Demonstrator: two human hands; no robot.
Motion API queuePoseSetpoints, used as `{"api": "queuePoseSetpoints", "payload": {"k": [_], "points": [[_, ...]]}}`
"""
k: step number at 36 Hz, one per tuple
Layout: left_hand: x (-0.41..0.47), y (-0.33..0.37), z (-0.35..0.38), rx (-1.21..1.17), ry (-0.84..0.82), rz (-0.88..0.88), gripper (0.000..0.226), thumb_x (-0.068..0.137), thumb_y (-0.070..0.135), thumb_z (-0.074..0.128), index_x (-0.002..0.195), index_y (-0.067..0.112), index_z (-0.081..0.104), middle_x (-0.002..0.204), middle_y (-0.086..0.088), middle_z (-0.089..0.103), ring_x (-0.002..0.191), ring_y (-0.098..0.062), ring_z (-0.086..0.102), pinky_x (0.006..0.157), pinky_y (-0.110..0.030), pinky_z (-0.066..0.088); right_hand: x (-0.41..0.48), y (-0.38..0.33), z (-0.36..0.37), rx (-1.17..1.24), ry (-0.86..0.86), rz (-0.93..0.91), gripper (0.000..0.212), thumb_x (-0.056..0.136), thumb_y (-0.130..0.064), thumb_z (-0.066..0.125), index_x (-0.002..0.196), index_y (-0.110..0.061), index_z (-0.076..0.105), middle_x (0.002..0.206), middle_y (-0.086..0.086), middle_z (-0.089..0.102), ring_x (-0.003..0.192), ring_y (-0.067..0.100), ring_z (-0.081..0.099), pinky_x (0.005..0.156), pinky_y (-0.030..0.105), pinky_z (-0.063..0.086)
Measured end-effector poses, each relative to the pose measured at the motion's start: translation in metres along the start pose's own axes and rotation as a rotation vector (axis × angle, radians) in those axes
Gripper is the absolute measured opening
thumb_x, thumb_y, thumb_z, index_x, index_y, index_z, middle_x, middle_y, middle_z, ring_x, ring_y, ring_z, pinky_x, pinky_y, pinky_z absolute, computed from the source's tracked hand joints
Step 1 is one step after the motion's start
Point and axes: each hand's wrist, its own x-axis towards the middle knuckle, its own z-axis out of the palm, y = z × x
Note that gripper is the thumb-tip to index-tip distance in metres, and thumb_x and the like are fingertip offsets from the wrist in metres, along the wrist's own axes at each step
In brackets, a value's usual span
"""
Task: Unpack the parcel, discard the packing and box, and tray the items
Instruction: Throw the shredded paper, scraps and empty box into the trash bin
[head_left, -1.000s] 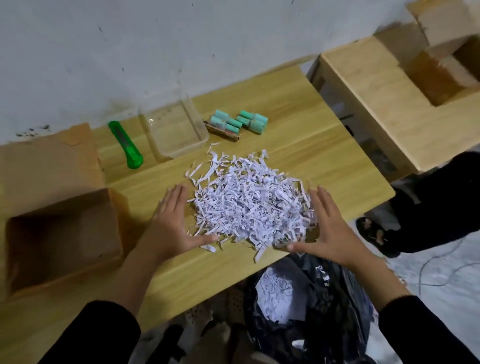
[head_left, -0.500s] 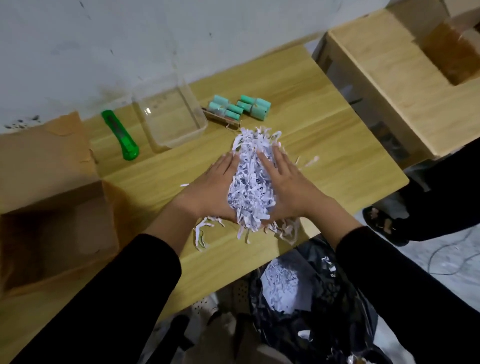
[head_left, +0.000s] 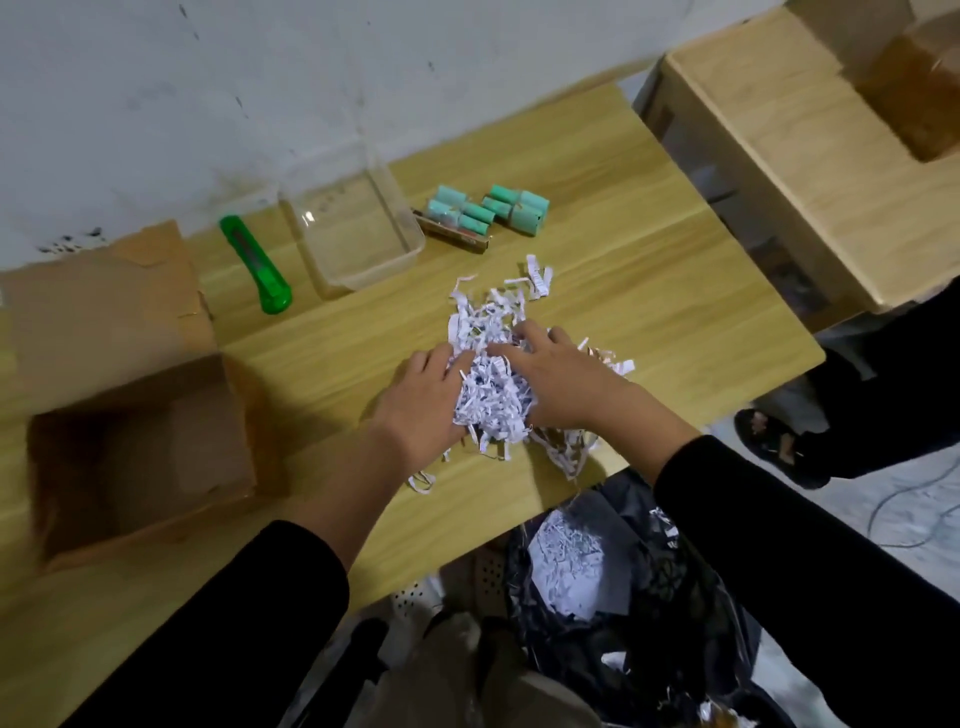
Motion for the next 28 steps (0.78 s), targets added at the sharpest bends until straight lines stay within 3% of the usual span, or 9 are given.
{"api": "queuePoseSetpoints", "payload": {"k": [5, 9, 12, 17, 21, 28], "points": [[-0.008, 0.006, 0.005, -0.058, -0.023, -0.019, 0.077, 0.087, 0.021, 0.061, 0.147, 0.013, 0.013, 0.144, -0.010, 0.023, 0.130, -0.030, 0.033, 0.106, -0.038, 0.035, -0.009, -0.007, 0.005, 0.077, -0.050, 0.041, 0.076, 0.076, -0.004, 0.059, 0.141, -0.025, 0.026, 0.145, 0.010, 0.021, 0.119, 0.038, 0.036, 0.088, 0.047, 0.048], [-0.011, 0.009, 0.006, -0.096, -0.051, -0.034, 0.070, 0.087, 0.006, 0.058, 0.145, 0.011, 0.019, 0.142, -0.012, 0.029, 0.116, -0.032, 0.048, 0.086, -0.038, 0.042, -0.015, -0.015, 0.009, 0.085, -0.045, 0.079, 0.074, 0.077, 0.005, 0.055, 0.140, -0.023, 0.028, 0.146, 0.012, 0.022, 0.121, 0.039, 0.037, 0.075, 0.038, 0.043], [-0.012, 0.009, 0.007, -0.099, -0.083, -0.016, 0.068, 0.086, -0.007, 0.046, 0.146, 0.010, 0.019, 0.148, -0.012, 0.027, 0.122, -0.032, 0.047, 0.088, -0.037, 0.042, -0.018, -0.021, 0.011, 0.075, -0.040, 0.092, 0.069, 0.075, 0.007, 0.056, 0.136, -0.018, 0.034, 0.142, 0.016, 0.027, 0.116, 0.042, 0.044, 0.074, 0.040, 0.044], [-0.016, 0.007, 0.005, -0.058, -0.137, 0.036, 0.064, 0.087, -0.007, 0.044, 0.145, 0.009, 0.021, 0.149, -0.013, 0.029, 0.120, -0.033, 0.049, 0.091, -0.038, 0.043, -0.028, -0.030, 0.013, 0.116, -0.033, 0.119, 0.061, 0.073, 0.010, 0.056, 0.128, -0.012, 0.042, 0.134, 0.019, 0.036, 0.107, 0.042, 0.052, 0.073, 0.040, 0.044], [-0.016, 0.009, -0.002, -0.011, -0.142, 0.104, 0.052, 0.084, -0.003, 0.050, 0.133, 0.008, 0.034, 0.127, -0.015, 0.047, 0.100, -0.036, 0.059, 0.073, -0.040, 0.046, -0.040, -0.034, 0.011, 0.151, -0.004, 0.175, 0.063, 0.073, 0.012, 0.050, 0.131, -0.012, 0.042, 0.124, 0.017, 0.041, 0.102, 0.038, 0.055, 0.069, 0.037, 0.045], [-0.008, 0.048, -0.014, -0.032, -0.093, 0.271, 0.050, 0.082, 0.002, 0.051, 0.129, 0.013, 0.038, 0.120, -0.015, 0.050, 0.099, -0.037, 0.060, 0.078, -0.049, 0.052, -0.097, -0.020, 0.003, 0.237, 0.111, 0.330, 0.057, 0.075, 0.008, 0.048, 0.128, -0.012, 0.044, 0.128, 0.017, 0.041, 0.109, 0.038, 0.053, 0.089, 0.046, 0.050]]}}
